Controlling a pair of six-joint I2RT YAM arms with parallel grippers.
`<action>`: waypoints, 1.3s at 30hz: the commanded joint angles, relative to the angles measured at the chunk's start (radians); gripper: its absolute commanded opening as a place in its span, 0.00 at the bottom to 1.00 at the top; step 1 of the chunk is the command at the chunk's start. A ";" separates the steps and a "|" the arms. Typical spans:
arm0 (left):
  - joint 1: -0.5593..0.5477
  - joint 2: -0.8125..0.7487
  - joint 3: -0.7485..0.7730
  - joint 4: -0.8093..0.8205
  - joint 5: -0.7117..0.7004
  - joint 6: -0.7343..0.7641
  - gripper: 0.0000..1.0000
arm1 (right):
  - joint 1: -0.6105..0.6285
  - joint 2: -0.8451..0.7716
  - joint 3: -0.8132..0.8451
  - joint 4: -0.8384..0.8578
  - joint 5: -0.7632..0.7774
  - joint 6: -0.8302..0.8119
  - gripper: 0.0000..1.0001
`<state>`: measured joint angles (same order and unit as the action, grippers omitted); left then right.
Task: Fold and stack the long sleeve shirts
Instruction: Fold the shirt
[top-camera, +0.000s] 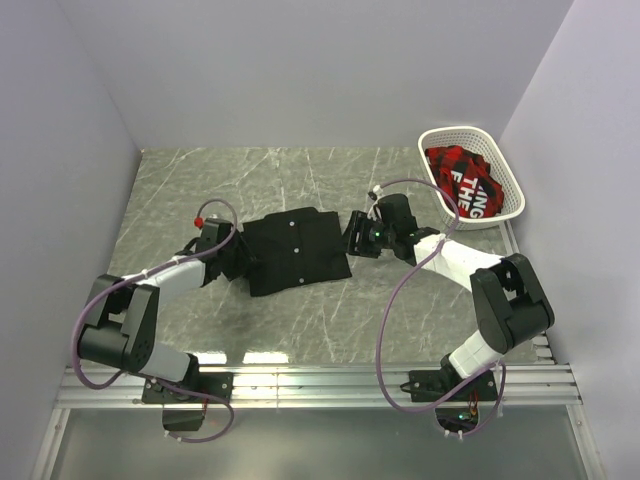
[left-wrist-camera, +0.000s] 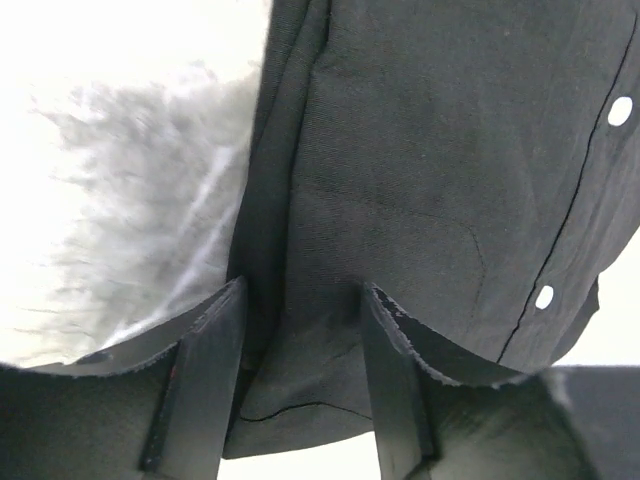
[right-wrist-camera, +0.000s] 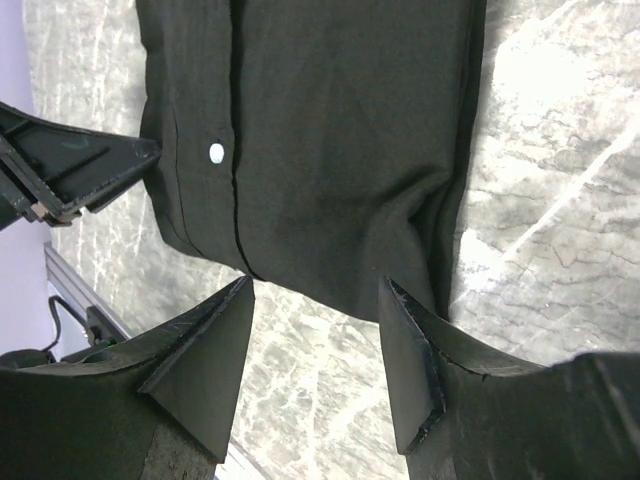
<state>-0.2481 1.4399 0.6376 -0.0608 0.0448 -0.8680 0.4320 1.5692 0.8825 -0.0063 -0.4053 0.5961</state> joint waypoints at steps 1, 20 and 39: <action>-0.016 0.005 -0.007 0.018 -0.019 -0.037 0.54 | -0.010 -0.012 0.003 -0.004 0.016 -0.025 0.60; 0.110 0.154 0.305 -0.237 -0.042 0.155 0.12 | -0.013 -0.087 0.004 -0.075 0.072 -0.078 0.60; -0.425 -0.116 0.341 -0.287 -0.342 0.441 0.83 | -0.110 -0.485 -0.117 -0.126 0.278 -0.030 1.00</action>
<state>-0.5770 1.3003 0.9539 -0.3668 -0.1936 -0.5339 0.3565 1.1282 0.7803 -0.1417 -0.1524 0.5430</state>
